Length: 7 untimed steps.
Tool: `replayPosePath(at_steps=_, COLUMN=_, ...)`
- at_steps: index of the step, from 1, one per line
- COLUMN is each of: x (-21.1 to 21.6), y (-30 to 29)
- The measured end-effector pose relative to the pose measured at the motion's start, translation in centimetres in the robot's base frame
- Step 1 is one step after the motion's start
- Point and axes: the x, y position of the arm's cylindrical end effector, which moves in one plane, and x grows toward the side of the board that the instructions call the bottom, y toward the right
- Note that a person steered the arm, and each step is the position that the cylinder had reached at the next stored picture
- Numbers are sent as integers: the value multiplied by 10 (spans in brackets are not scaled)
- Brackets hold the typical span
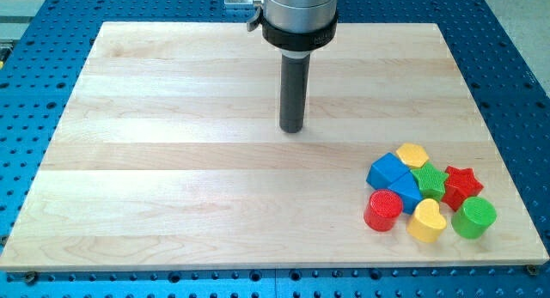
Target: Push the green star vertically above the blue cube
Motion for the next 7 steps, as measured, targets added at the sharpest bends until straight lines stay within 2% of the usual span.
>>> replayPosePath(at_steps=1, x=0, y=-5)
replayPosePath(at_steps=2, x=-39, y=0)
replayPosePath(at_steps=3, x=-76, y=70)
replayPosePath(at_steps=4, x=-70, y=163)
replayPosePath(at_steps=5, x=-27, y=235)
replayPosePath(at_steps=6, x=-1, y=265)
replayPosePath(at_steps=7, x=17, y=266)
